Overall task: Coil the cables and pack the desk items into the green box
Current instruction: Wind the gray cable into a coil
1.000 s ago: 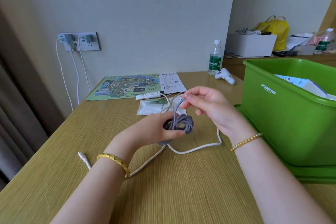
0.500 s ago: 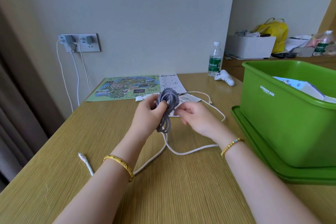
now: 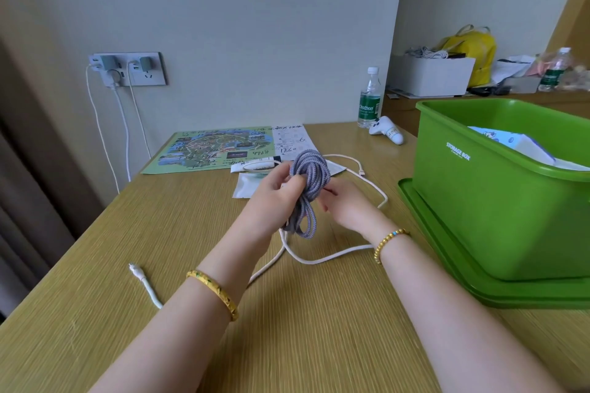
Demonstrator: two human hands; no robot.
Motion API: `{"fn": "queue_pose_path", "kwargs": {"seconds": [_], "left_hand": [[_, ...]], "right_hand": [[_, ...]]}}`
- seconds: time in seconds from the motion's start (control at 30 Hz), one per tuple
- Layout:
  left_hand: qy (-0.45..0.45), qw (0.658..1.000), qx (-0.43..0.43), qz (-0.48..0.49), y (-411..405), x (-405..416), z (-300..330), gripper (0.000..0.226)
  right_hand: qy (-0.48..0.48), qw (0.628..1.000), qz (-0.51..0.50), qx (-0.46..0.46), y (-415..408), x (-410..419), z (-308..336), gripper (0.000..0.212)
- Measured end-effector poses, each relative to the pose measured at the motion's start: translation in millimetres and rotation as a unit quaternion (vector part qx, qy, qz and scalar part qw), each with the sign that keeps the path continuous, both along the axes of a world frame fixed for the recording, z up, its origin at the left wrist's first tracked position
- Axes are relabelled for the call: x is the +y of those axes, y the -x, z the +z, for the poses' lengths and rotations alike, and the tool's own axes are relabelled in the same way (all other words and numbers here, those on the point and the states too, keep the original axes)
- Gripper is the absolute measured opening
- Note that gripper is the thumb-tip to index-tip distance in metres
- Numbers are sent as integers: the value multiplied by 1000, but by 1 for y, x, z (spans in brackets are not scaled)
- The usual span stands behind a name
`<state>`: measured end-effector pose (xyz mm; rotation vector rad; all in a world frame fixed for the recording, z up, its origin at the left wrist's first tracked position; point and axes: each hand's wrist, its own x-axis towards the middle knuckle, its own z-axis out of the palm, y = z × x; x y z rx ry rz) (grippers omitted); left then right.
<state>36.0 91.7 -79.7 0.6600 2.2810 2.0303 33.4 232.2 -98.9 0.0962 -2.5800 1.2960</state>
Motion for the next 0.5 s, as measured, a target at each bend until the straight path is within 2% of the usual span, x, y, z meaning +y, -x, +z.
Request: {"fn": "queue_pose_path", "kwargs": {"seconds": [0.13,0.27,0.33,0.43,0.5], "left_hand": [[-13,999,18,28,-2,3,1,20],[-77,991,-46,102,8,-2,0,15],[-71,984,-62,152,18,-9,-1,12],[-24,976,-45,212,32,-18,-8,12],[-4,973,-37,227,36,-21,-12,13]], "right_hand": [[19,1000,-18,-6,4,8,-1,43],[2,999,-30,-10,8,7,-3,21],[26,999,-30,-2,6,4,0,8],[89,995,18,36,-3,-9,7,14],[98,992,49,62,-9,-20,8,18]]}}
